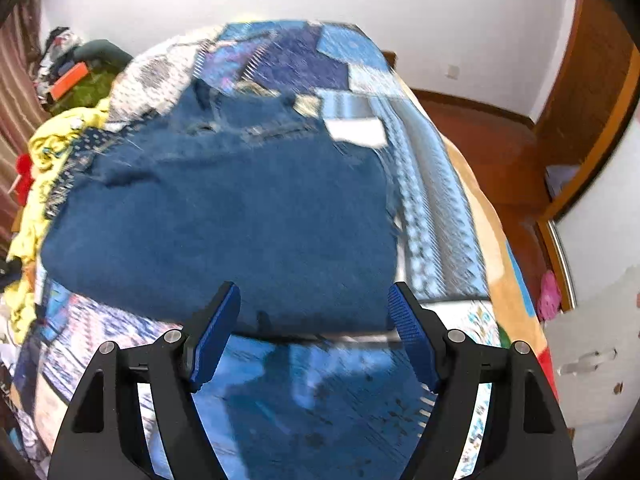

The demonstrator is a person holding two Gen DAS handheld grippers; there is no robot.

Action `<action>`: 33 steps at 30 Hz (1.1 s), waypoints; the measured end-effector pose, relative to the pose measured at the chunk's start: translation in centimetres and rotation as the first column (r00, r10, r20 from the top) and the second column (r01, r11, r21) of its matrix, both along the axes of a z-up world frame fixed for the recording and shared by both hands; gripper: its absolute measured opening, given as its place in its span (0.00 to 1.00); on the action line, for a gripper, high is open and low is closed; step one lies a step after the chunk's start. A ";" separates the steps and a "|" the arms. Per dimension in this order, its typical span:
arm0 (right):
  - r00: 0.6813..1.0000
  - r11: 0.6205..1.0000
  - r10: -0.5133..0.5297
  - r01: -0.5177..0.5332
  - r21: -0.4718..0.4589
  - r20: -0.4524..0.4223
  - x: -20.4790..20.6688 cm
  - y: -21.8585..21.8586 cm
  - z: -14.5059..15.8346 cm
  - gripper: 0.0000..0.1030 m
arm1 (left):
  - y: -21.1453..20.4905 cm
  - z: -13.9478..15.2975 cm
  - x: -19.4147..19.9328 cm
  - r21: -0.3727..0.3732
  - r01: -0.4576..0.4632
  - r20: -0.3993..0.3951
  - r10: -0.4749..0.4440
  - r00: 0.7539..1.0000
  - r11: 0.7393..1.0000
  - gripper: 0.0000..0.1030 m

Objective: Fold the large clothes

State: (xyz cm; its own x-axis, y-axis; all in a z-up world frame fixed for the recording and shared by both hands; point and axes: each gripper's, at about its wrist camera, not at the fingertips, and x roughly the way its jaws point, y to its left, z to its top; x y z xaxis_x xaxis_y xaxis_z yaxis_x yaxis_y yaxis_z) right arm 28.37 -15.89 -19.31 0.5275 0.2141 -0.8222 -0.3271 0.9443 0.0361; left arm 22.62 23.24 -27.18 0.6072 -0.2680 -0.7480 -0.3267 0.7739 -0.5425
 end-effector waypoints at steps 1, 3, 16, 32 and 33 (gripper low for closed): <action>1.000 1.000 0.011 -0.011 0.008 0.006 0.0 0.6 0.2 0.71 | -0.3 -0.5 0.3 -0.051 0.000 -0.004 0.000 1.000 0.999 0.87; 0.999 0.999 0.037 -0.037 0.016 0.011 0.1 1.7 0.2 0.71 | -1.0 -1.3 0.6 -0.123 -0.005 -0.008 0.004 1.000 0.992 0.87; 0.989 0.988 0.138 -0.141 -0.059 -0.049 1.4 6.7 -3.2 0.71 | 0.7 -6.2 3.5 -0.232 -0.131 -0.009 0.133 0.991 0.964 0.81; 0.989 0.988 0.134 -0.138 -0.070 -0.054 2.0 7.6 -3.9 0.76 | 1.4 -3.6 6.5 -0.038 -0.211 0.156 0.214 0.964 0.977 0.32; 0.990 0.988 0.132 -0.136 -0.069 -0.058 2.1 7.6 -3.9 0.76 | 1.3 -2.6 6.5 -0.024 -0.198 0.191 0.199 0.961 0.980 0.31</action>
